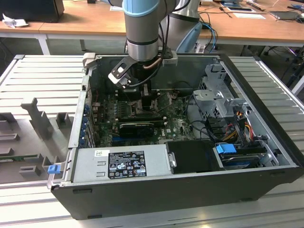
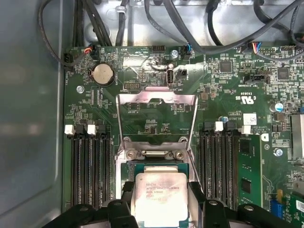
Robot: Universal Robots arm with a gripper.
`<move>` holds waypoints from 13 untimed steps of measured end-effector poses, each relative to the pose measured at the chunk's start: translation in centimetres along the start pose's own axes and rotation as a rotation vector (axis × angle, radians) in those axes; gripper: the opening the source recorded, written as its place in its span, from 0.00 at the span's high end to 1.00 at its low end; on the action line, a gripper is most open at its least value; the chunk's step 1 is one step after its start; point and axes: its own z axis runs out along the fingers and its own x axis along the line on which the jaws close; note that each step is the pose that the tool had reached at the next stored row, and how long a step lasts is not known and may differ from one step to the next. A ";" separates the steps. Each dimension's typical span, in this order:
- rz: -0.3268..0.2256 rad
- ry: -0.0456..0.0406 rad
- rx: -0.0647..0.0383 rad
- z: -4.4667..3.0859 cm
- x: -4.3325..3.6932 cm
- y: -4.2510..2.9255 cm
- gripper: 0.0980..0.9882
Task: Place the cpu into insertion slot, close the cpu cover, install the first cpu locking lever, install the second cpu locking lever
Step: 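Place the cpu into insertion slot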
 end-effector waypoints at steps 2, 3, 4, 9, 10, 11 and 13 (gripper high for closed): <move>0.000 0.0000 0.000 0.13 0.09 -0.03 0.52; 0.000 -0.0001 0.000 0.28 0.19 -0.06 0.52; 0.000 0.0001 0.000 0.43 0.28 -0.09 0.52; 0.000 -0.0002 0.000 1.22 0.69 -0.28 0.52; 0.000 -0.0004 0.000 1.24 0.69 -0.35 0.52; 0.000 -0.0002 0.000 1.28 0.68 -0.37 0.52; 0.000 -0.0001 0.000 1.35 0.69 -0.38 0.52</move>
